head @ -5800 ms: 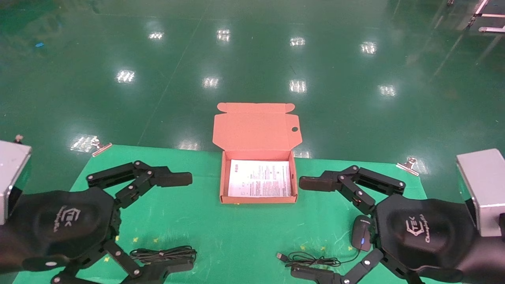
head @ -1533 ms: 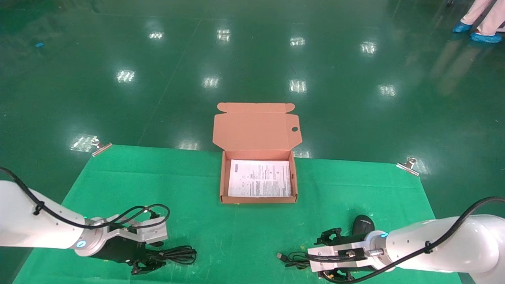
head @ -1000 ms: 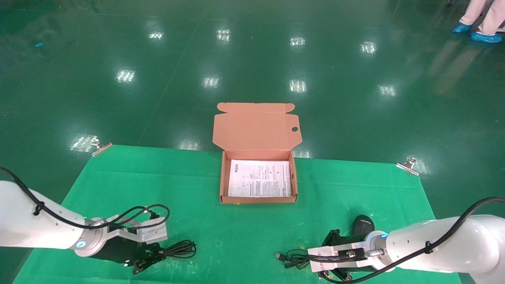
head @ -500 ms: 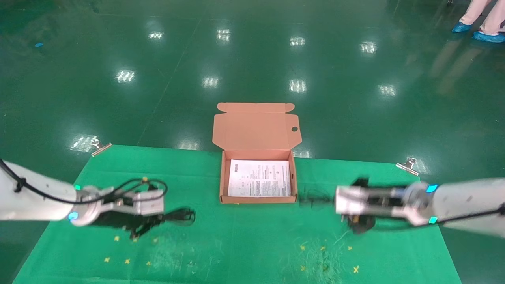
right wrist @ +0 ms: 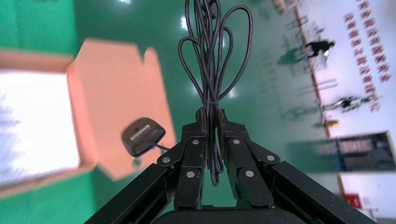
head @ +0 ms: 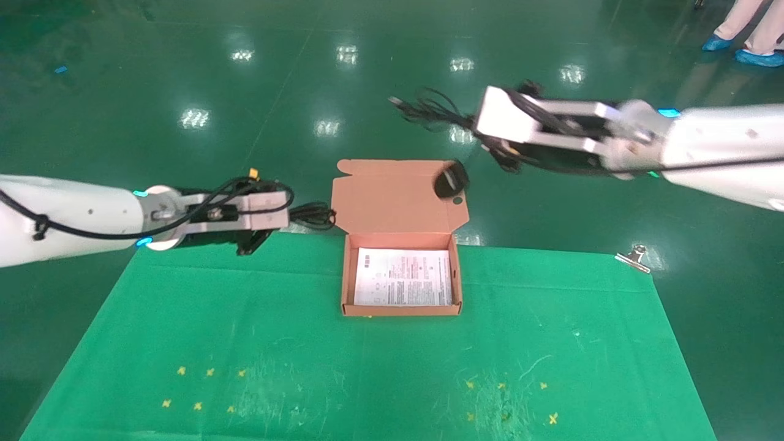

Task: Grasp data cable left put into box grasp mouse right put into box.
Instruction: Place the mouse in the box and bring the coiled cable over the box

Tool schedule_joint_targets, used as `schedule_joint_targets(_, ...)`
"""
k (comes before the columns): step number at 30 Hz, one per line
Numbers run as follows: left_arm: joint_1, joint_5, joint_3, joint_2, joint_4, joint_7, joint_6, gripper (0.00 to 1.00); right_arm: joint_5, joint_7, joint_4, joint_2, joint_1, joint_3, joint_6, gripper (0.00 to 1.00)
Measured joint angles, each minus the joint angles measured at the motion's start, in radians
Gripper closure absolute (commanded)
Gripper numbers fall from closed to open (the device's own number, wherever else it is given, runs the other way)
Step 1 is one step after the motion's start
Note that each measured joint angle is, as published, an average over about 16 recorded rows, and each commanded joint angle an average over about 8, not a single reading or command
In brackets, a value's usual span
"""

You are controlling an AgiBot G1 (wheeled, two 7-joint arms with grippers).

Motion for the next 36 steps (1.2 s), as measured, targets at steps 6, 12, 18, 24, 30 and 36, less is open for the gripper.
schedule_joint_targets(6, -0.031, 0.059, -0.003, 0.033, -0.002, -0.033, -0.055, 1.0, 0.038, -0.072, -0.101, -0.1, 0.078, 0.003, 0.041, 1.0)
schedule_joint_targets(12, -0.059, 0.104, -0.006, 0.055, 0.016, -0.057, -0.092, 1.0, 0.07, -0.142, -0.208, -0.176, 0.129, 0.002, 0.063, 1.0)
schedule_joint_targets(18, -0.079, 0.13, -0.009, 0.064, 0.028, -0.076, -0.107, 1.0, 0.093, -0.197, -0.281, -0.222, 0.159, 0.0, 0.066, 1.0)
schedule_joint_targets(24, -0.08, 0.146, -0.007, 0.061, 0.031, -0.088, -0.106, 1.0, 0.105, -0.232, -0.317, -0.246, 0.168, -0.004, 0.066, 1.0)
schedule_joint_targets(30, -0.065, 0.168, -0.001, 0.042, 0.021, -0.107, -0.091, 1.0, 0.115, -0.265, -0.35, -0.264, 0.162, -0.012, 0.075, 1.0)
schedule_joint_targets(36, -0.042, 0.214, 0.006, 0.007, -0.006, -0.154, -0.062, 1.0, 0.139, -0.302, -0.393, -0.282, 0.144, -0.028, 0.091, 1.0)
